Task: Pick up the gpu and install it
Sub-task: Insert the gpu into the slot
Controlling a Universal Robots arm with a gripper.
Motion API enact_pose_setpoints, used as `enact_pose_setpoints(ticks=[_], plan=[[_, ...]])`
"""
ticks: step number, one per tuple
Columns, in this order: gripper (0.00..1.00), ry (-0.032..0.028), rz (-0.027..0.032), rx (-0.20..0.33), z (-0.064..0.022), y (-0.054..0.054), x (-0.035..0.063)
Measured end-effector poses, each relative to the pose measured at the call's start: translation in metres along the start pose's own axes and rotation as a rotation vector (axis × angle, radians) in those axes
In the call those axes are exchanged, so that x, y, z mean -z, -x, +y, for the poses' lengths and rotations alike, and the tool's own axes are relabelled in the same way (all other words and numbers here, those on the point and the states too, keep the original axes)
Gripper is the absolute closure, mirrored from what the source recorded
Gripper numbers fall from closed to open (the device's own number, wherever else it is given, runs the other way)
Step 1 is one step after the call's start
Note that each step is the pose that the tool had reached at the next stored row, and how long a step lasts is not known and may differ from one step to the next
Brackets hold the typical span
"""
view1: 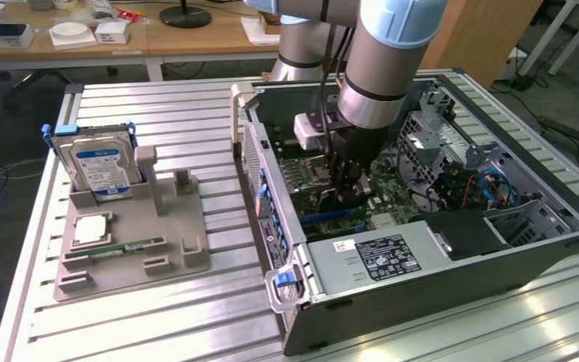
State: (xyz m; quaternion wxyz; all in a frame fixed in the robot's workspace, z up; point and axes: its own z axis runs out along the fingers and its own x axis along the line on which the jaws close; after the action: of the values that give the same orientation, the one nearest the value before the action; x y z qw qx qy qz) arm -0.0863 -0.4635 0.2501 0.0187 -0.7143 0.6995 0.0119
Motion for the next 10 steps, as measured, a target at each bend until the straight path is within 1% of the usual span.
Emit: enact_pose_setpoints(ticks=[10], plan=[[0.74,-0.0003,0.0001,-0.006,0.0,-0.0017,0.0]])
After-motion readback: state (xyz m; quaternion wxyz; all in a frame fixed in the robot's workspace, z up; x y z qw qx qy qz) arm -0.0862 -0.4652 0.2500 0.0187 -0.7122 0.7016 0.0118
